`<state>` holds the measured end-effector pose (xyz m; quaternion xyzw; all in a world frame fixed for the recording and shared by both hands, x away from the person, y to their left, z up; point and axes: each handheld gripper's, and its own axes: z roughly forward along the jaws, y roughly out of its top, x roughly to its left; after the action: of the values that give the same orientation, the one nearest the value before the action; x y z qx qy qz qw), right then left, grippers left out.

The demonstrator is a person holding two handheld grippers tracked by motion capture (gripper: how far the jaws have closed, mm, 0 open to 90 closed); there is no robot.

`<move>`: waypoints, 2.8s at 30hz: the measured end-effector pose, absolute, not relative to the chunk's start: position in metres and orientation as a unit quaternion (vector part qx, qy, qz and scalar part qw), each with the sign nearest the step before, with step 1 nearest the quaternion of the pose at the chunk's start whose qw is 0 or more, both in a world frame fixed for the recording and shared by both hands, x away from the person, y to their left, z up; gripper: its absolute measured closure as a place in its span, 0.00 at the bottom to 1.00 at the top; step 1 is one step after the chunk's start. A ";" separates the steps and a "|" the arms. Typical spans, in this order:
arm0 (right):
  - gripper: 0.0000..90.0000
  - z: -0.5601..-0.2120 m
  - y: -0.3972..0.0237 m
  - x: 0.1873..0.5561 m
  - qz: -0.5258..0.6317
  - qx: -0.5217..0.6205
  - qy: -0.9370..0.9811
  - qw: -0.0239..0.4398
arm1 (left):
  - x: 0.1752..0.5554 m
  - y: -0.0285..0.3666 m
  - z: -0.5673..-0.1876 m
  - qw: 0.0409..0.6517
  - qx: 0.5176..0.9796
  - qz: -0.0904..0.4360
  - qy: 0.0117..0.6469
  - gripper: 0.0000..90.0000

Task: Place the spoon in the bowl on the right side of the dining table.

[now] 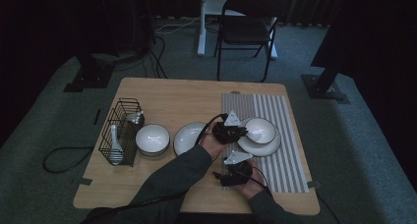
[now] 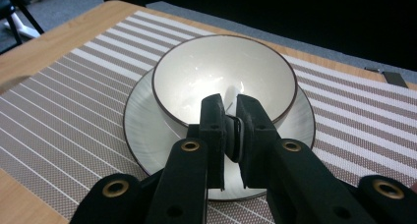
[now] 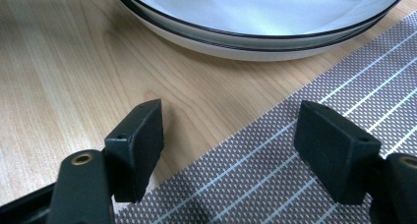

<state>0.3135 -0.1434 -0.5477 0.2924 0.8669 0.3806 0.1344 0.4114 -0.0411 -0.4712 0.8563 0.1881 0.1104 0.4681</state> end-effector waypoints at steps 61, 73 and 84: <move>0.30 -0.548 -0.144 0.314 0.380 0.291 0.867 0.136 | 0.408 0.005 -0.456 0.474 0.849 0.076 0.221 0.68; 0.30 -0.548 -0.144 0.314 0.380 0.291 0.867 0.136 | 0.400 0.025 -0.442 0.472 0.846 0.083 0.233 0.64; 0.30 -0.548 -0.143 0.314 0.381 0.291 0.867 0.136 | 0.394 0.044 -0.432 0.469 0.844 0.100 0.241 0.63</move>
<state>0.3138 -0.1435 -0.5478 0.2913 0.8671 0.3807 0.1356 0.3941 0.0441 -0.4319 0.8442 0.2406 0.0999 0.4686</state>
